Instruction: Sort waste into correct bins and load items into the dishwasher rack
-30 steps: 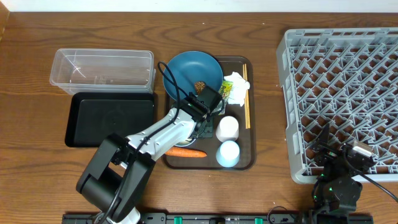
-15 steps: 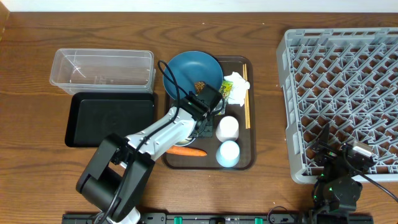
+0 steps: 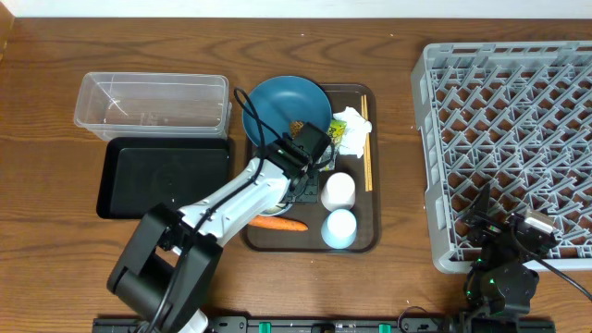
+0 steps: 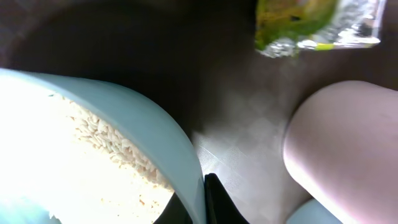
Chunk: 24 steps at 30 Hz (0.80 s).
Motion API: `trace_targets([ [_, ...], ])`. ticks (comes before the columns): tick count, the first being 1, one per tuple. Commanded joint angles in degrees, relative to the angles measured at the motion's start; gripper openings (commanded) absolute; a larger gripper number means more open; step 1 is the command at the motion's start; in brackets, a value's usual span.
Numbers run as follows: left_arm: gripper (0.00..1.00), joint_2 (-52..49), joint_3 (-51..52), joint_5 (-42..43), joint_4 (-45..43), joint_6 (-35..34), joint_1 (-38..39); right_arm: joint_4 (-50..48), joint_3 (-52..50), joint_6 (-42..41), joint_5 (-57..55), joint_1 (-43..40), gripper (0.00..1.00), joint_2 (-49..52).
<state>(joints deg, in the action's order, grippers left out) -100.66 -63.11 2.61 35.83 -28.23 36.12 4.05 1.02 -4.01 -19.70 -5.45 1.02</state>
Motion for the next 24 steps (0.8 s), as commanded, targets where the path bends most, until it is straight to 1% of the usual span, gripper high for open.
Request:
trace_targets([
  [1, 0.06, 1.55, -1.77, 0.31, 0.61, 1.70, -0.04, 0.90, 0.37, 0.20, 0.66, -0.15, 0.99, -0.09],
  [5, 0.06, 1.55, -1.77, -0.15, 1.14, 2.93, -0.04, 0.90, 0.37, 0.20, 0.66, -0.15, 0.99, -0.09],
  [12, 0.06, 1.55, -3.41, -3.56, 4.61, 3.43, -0.04, 0.90, 0.37, 0.20, 0.66, -0.15, 0.99, -0.09],
  [21, 0.06, 1.55, -7.76, -3.93, 7.17, 5.66, -0.04, 0.90, 0.37, 0.20, 0.66, -0.15, 0.99, -0.09],
  [24, 0.06, 1.55, -8.87, -6.71, 8.92, 5.73, -0.04, 0.90, 0.37, 0.22, 0.66, -0.15, 0.99, -0.09],
])
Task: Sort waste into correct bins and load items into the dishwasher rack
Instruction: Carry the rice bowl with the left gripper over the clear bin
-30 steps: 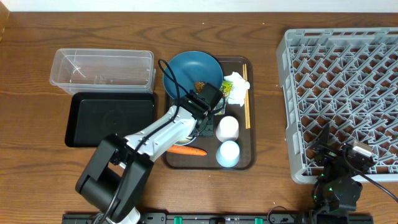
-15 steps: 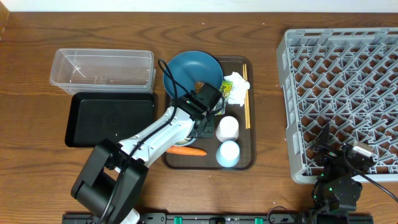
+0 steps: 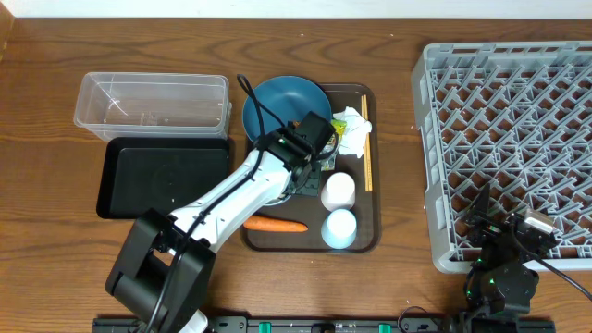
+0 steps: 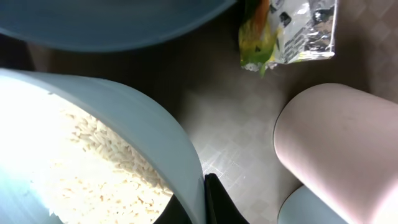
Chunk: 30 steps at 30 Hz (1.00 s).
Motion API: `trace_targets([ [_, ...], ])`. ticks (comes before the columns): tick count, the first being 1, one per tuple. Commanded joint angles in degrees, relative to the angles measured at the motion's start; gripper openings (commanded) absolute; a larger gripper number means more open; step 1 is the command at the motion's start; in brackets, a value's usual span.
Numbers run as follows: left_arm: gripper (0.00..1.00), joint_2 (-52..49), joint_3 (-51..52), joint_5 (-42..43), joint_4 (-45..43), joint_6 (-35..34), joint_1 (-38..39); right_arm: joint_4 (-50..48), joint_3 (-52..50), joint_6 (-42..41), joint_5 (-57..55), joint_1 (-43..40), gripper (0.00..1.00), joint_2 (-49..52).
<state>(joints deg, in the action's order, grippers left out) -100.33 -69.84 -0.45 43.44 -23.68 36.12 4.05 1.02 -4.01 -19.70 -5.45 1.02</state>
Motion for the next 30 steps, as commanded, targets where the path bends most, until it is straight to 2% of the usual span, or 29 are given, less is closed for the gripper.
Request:
trace_targets([
  [1, 0.06, 1.22, -2.51, -4.66, 2.05, 1.18, -0.04, 0.90, 0.37, 0.22, 0.66, -0.15, 0.99, -0.09],
  [12, 0.06, 2.14, -4.68, -5.35, 4.50, 3.76, -3.30, 0.90, 0.37, 0.20, 0.66, -0.15, 0.99, -0.09],
  [18, 0.06, 6.12, -4.68, -1.60, 4.50, 5.31, -10.03, 0.90, 0.37, 0.22, 0.66, -0.15, 0.99, -0.09],
  [25, 0.06, 9.97, -4.66, -0.98, 4.39, 6.16, -17.42, 0.90, 0.37, 0.22, 0.66, -0.15, 0.99, -0.09],
  [30, 0.06, 10.12, -4.66, 4.96, 3.21, 7.82, -23.21, 0.90, 0.37, 0.20, 0.66, -0.15, 0.99, -0.09],
])
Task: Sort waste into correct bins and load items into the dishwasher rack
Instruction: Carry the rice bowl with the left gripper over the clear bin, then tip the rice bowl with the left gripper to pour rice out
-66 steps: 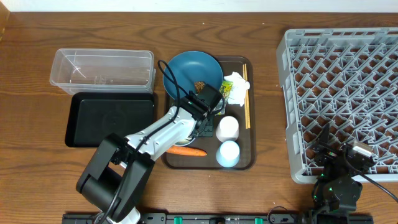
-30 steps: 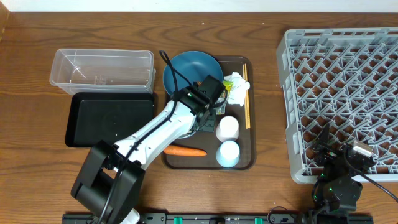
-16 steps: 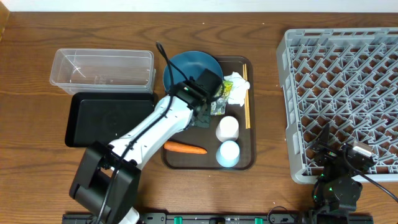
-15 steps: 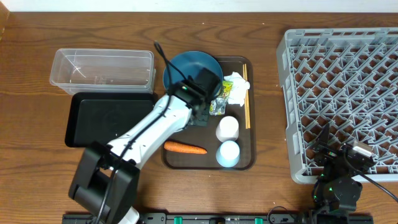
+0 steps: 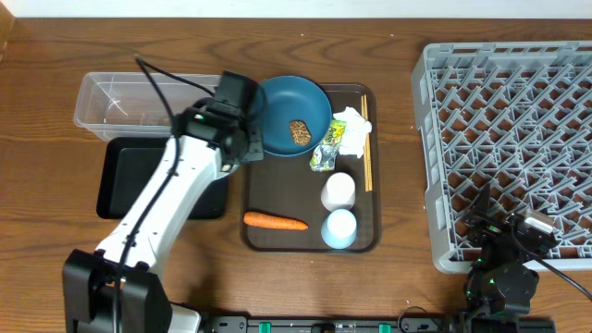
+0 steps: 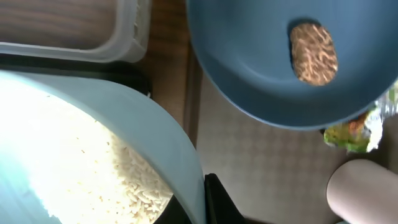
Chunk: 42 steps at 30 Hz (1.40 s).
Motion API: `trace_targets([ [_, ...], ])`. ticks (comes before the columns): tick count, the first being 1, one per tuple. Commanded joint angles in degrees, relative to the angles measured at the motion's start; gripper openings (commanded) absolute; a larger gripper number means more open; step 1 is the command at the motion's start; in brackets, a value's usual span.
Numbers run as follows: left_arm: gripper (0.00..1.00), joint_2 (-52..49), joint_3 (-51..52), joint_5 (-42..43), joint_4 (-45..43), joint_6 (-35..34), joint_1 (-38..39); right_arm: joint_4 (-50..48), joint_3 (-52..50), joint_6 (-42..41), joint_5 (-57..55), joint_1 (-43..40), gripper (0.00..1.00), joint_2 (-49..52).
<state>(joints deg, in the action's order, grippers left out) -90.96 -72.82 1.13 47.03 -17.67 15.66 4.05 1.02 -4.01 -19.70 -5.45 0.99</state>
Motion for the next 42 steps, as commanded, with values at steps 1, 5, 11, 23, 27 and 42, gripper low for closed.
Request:
trace_targets([
  [1, 0.06, 0.74, -1.68, 5.03, -0.72, 1.86, -4.42, 0.90, 0.37, 0.22, 0.66, -0.15, 0.99, -0.07],
  [5, 0.06, 0.74, -1.68, 10.51, -1.73, 2.67, -9.49, 0.90, 0.37, 0.20, 0.66, -0.15, 0.99, -0.07],
  [11, 0.06, 0.74, -1.51, 17.42, -2.45, 2.73, -17.46, 0.90, 0.37, 0.20, 0.66, -0.15, 0.99, -0.07],
  [23, 0.06, 0.74, 0.33, 33.46, -3.19, 3.96, -31.34, 0.90, 0.37, 0.20, 0.66, -0.15, 0.99, -0.07],
  [27, 0.07, 0.74, 1.31, 37.75, -3.58, 4.17, -34.45, 0.90, 0.37, 0.22, 0.66, -0.15, 0.99, -0.07],
  [42, 0.06, 0.72, 6.88, 48.85, -6.12, 4.15, -43.69, 0.90, 0.37, 0.22, 0.66, -0.15, 0.99, -0.07],
])
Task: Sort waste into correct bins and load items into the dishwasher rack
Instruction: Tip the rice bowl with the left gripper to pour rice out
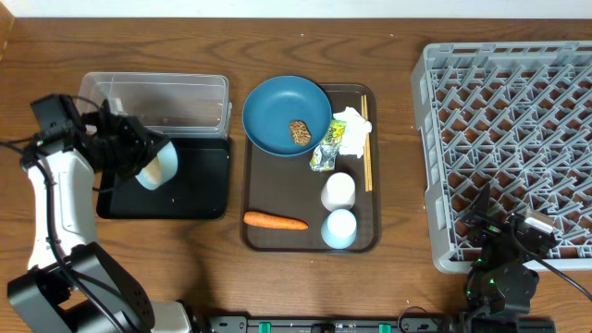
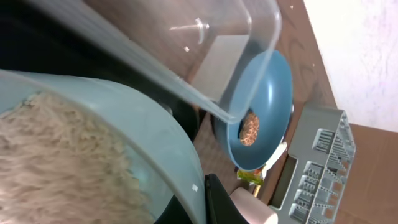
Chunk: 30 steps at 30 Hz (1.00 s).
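My left gripper is shut on the rim of a light blue bowl of rice, tipped on its side over the black tray bin. The left wrist view shows the bowl close up, with rice piled against its lower wall and one black finger against the rim. The clear plastic bin lies just behind. On the brown serving tray are a blue plate with food scraps, a wrapper, chopsticks, a carrot and two cups. The right gripper sits low by the rack, its jaws unclear.
The grey dishwasher rack fills the right side of the table. Bare wooden table runs between the serving tray and the rack and along the far edge.
My left arm has swung left from the blue plate's edge to above the black tray bin, and the bowl of rice has been tipped onto its side.
My left gripper was shut on the rice bowl's rim on the serving tray beside the pink cup. It then held the bowl slightly higher there, then beside the blue plate near the clear bin. Now the bowl hangs tilted over the black tray bin.
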Motion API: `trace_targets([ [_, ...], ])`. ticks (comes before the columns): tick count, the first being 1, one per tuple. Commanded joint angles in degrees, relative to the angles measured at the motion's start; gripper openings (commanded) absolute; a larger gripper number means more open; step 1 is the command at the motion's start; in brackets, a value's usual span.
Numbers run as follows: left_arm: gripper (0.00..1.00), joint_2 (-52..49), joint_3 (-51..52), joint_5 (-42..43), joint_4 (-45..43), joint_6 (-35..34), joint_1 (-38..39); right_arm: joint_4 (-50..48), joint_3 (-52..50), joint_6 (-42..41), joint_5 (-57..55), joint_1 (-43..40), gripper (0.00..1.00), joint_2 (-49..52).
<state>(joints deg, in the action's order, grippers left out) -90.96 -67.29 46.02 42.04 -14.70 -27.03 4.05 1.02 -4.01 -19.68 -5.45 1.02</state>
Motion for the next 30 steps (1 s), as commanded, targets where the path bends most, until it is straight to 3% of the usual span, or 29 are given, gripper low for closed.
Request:
trace_targets([
  [1, 0.06, 0.72, 1.90, 5.66, -2.23, 1.18, -1.33, 0.90, 0.37, 0.20, 0.63, -0.15, 0.99, -0.09],
  [5, 0.06, 0.72, 3.65, 11.43, -6.51, 1.11, -1.95, 0.90, 0.37, 0.20, 0.63, -0.15, 0.99, -0.09],
  [15, 0.06, 0.72, 6.34, 12.28, -6.82, -0.42, -1.95, 0.90, 0.37, 0.20, 0.63, -0.15, 0.99, -0.09],
  [26, 0.06, 0.72, 10.64, 15.08, -14.03, -3.72, -1.95, 0.90, 0.37, 0.20, 0.63, -0.15, 0.99, -0.09],
  [30, 0.06, 0.72, 11.56, 15.08, -15.72, -8.07, -1.95, 0.90, 0.37, 0.22, 0.63, -0.15, 0.99, -0.09],
])
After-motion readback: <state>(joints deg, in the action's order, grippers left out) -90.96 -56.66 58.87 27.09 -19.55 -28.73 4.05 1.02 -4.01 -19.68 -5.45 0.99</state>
